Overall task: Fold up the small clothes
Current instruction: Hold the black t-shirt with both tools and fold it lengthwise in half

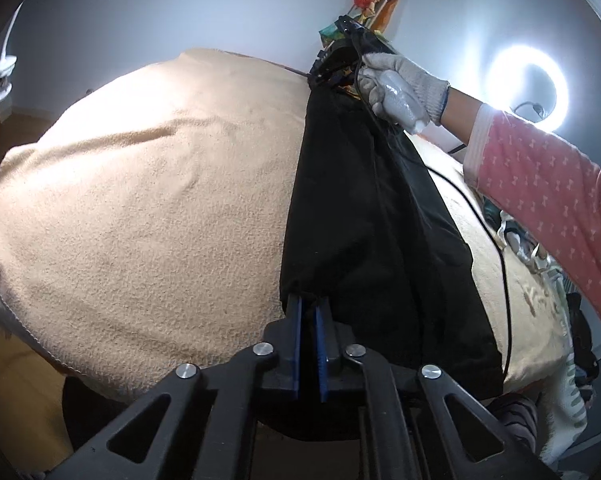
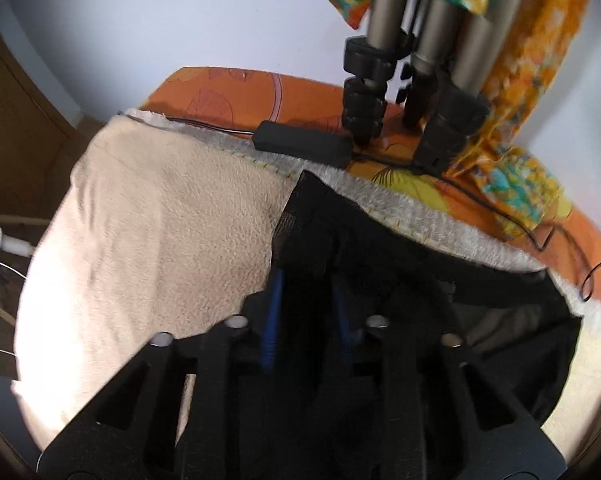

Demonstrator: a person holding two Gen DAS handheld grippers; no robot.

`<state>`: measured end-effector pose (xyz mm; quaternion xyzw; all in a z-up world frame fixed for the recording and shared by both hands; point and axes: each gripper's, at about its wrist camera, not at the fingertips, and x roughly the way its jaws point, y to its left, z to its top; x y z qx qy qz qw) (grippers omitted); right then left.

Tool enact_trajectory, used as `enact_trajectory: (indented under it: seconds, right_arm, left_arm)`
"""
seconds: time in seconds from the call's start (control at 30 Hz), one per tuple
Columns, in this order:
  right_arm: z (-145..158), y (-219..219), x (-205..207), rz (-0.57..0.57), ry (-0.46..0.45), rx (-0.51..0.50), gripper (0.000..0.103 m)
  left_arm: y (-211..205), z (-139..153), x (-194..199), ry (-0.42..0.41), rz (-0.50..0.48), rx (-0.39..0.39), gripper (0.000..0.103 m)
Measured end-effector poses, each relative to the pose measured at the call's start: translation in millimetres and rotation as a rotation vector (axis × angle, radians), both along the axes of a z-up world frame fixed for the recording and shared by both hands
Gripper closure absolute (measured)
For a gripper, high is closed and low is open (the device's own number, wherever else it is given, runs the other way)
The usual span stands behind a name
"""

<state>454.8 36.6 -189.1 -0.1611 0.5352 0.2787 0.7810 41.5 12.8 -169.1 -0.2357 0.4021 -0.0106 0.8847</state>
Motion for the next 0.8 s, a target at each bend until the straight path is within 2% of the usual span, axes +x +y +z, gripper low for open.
enact_trajectory:
  seconds: [0.07, 0.27, 0.4, 0.53, 0.6, 0.67, 0.7, 0.8]
  right_arm:
    - [4, 3, -1, 0.009, 0.000, -0.003, 0.098]
    - [30, 21, -2, 0.036, -0.008, 0.079, 0.099]
    - [12, 45, 1, 0.036, -0.013, 0.029, 0.099]
    - [-5, 58, 5, 0.027, 0.035, 0.069, 0.099]
    - [-4, 60, 7, 0.025, 0.057, 0.074, 0.094]
    - [6, 51, 5, 0.040, 0.069, 0.126, 0.067]
    - [13, 44, 4, 0.037, 0.055, 0.137, 0.061]
    - [29, 23, 1, 0.030, 0.044, 0.141, 0.059]
  left_arm:
    - [3, 1, -4, -0.009, 0.007, -0.018, 0.103]
    - [13, 5, -18, -0.032, 0.056, -0.036, 0.103]
    - [8, -1, -20, -0.025, 0.057, -0.052, 0.103]
    - [7, -5, -18, -0.017, 0.063, -0.058, 0.103]
    - [11, -6, -18, -0.014, 0.075, -0.074, 0.092]
    - [12, -4, -18, -0.019, 0.081, -0.083, 0.083]
    - [12, -3, -18, -0.024, 0.081, -0.083, 0.078]
    - [10, -3, -16, -0.025, 0.072, -0.074, 0.075]
